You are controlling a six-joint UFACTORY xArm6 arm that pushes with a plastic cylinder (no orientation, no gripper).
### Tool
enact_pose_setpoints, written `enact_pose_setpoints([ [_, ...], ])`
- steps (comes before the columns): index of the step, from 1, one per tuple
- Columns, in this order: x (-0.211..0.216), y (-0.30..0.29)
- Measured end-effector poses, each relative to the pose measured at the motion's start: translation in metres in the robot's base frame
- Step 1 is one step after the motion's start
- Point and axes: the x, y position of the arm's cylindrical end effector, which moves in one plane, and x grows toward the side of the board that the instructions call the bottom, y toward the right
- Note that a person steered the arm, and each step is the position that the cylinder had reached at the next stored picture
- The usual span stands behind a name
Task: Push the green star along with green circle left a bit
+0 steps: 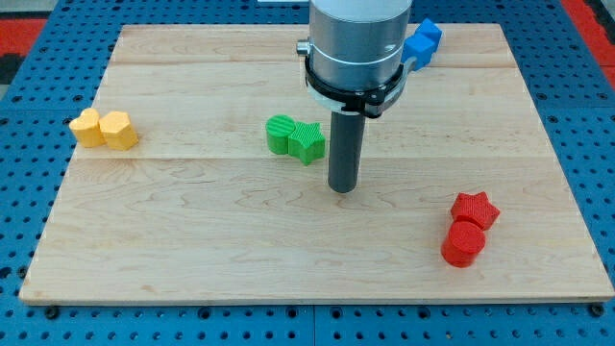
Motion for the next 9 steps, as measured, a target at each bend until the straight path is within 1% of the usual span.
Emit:
enact_pose_setpoints([
  [1,0.0,0.0],
  [3,-0.051,0.04],
  [5,-0.054,0.041],
  [6,-0.054,0.072],
  [7,-0.033,0.101],
  [8,-0.001,0.095],
  [9,0.009,0.057],
])
